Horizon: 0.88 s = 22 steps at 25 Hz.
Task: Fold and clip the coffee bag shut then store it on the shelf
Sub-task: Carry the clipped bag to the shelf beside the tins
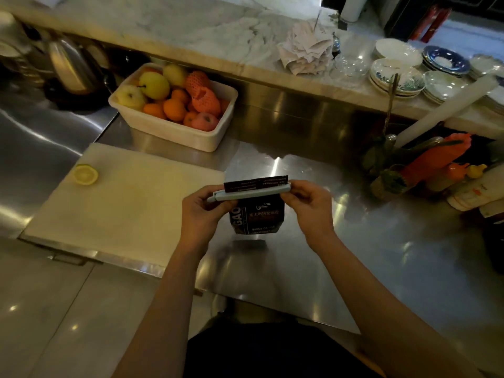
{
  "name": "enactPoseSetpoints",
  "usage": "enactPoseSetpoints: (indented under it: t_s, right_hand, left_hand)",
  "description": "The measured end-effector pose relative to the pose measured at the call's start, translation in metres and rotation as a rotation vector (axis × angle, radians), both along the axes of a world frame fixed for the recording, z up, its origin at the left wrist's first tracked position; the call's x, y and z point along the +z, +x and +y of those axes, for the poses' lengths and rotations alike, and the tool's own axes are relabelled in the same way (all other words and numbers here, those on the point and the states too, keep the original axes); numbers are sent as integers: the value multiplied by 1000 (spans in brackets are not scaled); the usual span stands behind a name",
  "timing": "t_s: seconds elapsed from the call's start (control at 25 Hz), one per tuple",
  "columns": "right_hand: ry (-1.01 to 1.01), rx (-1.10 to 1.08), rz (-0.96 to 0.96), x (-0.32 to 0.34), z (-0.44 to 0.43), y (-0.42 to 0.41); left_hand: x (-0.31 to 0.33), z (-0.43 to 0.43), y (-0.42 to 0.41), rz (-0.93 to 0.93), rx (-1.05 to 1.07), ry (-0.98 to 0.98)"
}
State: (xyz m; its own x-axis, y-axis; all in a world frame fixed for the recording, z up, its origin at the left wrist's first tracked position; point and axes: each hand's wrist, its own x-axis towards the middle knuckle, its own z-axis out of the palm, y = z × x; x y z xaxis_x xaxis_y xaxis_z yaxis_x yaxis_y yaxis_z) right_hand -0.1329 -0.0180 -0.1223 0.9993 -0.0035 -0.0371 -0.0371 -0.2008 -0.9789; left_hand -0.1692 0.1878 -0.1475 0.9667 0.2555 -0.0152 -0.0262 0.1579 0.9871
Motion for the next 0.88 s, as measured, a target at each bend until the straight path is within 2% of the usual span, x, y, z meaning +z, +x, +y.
enactPoseSetpoints:
  t_s: [0.28, 0.52, 0.68, 0.88]
  right_hand:
    - [30, 267, -34, 10, 67, -9]
    - [107, 555, -27, 17, 106, -24]
    - [144, 804, -9, 14, 149, -53]
    - [165, 1101, 51, 19, 215, -127]
  left_hand:
    - [13, 52, -55, -35, 261, 42]
    - [21, 60, -120, -8, 536, 25]
    - [23, 63, -186, -9, 809, 11]
    - [27, 67, -284, 13, 1141, -4]
